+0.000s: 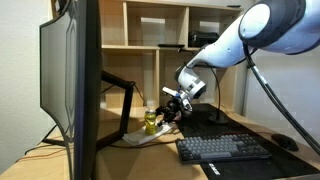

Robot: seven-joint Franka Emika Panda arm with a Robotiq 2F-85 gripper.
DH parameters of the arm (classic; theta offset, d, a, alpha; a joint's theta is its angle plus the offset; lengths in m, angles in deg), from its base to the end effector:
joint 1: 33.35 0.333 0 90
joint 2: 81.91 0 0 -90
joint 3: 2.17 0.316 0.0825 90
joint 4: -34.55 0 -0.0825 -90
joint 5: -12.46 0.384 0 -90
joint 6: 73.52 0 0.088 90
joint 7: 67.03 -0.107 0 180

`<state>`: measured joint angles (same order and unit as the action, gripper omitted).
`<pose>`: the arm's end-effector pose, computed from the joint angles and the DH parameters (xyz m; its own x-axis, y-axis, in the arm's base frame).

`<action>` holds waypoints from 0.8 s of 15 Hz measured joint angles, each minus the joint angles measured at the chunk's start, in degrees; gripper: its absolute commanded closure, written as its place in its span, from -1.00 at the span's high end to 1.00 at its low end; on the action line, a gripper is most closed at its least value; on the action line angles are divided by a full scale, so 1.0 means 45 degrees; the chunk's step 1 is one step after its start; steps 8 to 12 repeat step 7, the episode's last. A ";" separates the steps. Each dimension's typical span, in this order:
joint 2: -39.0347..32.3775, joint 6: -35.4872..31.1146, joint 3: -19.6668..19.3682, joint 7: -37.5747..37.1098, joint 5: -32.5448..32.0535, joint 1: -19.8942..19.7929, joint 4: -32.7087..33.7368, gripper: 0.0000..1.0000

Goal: Pick up the can and make it stand

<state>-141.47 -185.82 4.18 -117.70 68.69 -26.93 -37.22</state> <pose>0.7025 0.1947 0.1305 0.1973 -0.5280 -0.8260 -0.9616 -0.2682 -0.0583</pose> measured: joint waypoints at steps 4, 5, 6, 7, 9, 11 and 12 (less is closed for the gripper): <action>-0.0005 -0.0967 -0.0380 0.0195 -0.1099 0.0311 0.0246 1.00; -0.0017 -0.1507 -0.0456 0.0320 -0.1387 0.0438 0.0265 1.00; -0.0039 -0.2096 -0.0513 0.0458 -0.1665 0.0568 0.0273 1.00; -0.0073 -0.2690 -0.0554 0.0588 -0.1951 0.0688 0.0277 1.00; -0.0073 -0.2690 -0.0554 0.0588 -0.1951 0.0688 0.0277 1.00; -0.0073 -0.2690 -0.0554 0.0588 -0.1951 0.0688 0.0277 1.00; -0.0073 -0.2690 -0.0554 0.0588 -0.1951 0.0688 0.0277 1.00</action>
